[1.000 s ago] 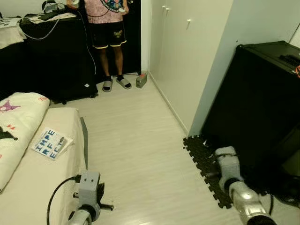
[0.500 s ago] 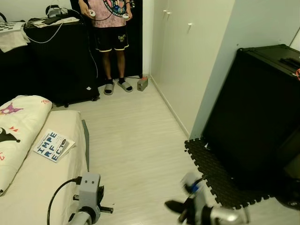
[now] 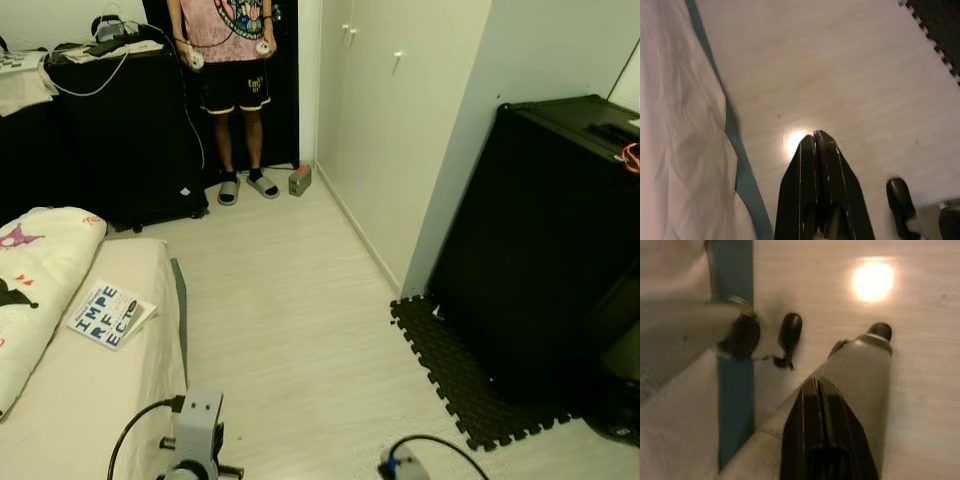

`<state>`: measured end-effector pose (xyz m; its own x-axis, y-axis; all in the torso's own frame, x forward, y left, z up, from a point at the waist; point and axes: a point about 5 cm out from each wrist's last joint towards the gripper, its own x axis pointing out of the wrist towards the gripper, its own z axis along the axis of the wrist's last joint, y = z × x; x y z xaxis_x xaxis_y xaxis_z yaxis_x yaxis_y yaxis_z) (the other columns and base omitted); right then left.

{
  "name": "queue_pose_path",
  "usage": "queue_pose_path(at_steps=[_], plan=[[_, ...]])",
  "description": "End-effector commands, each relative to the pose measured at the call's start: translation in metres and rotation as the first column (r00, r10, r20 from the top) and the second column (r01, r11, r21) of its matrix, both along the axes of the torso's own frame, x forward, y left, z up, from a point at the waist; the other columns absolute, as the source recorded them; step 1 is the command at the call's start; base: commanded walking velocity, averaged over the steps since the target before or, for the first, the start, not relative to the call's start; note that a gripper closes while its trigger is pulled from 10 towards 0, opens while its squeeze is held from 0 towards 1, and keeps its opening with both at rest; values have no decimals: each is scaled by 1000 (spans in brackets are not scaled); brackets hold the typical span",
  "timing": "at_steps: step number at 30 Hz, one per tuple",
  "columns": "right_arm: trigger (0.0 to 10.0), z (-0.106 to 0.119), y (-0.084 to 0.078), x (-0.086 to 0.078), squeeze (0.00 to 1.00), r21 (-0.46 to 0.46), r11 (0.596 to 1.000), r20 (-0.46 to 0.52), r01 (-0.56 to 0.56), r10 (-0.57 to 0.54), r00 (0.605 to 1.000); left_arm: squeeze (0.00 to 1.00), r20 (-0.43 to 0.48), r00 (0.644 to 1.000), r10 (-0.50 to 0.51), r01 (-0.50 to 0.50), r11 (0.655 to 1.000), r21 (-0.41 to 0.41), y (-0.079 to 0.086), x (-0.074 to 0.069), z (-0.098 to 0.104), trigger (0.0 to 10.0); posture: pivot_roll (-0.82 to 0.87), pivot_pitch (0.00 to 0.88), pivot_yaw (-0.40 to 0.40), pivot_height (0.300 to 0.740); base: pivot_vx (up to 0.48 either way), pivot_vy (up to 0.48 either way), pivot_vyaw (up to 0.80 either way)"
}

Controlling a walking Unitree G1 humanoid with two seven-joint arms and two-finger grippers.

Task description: Clean up the room

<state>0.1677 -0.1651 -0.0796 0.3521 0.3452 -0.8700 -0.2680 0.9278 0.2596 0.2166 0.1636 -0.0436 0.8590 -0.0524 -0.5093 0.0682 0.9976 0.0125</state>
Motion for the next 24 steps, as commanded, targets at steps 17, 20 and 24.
queue_pose_path(at_steps=[17, 20, 24], plan=[[10000, 12, -19, 36, 0, 16, 900, 310, 435, -418, 854, 0, -82, 997, 2, 5, 996, 85, 3, -15, -15, 10000, -65, 58, 5, 740, 0, 0, 0], [10000, 11, -13, 34, 0, 55, 905, 295, 422, -418, 859, 0, -86, 996, -14, 22, 995, 95, 4, -15, -16, 10000, -43, 54, -12, 740, 0, 0, 0], [10000, 8, -9, 30, 0, 46, 909, 292, 413, -408, 865, 0, -77, 997, 29, -20, 993, 116, 12, -17, -16, 10000, -39, 46, -4, 740, 0, 0, 0]])
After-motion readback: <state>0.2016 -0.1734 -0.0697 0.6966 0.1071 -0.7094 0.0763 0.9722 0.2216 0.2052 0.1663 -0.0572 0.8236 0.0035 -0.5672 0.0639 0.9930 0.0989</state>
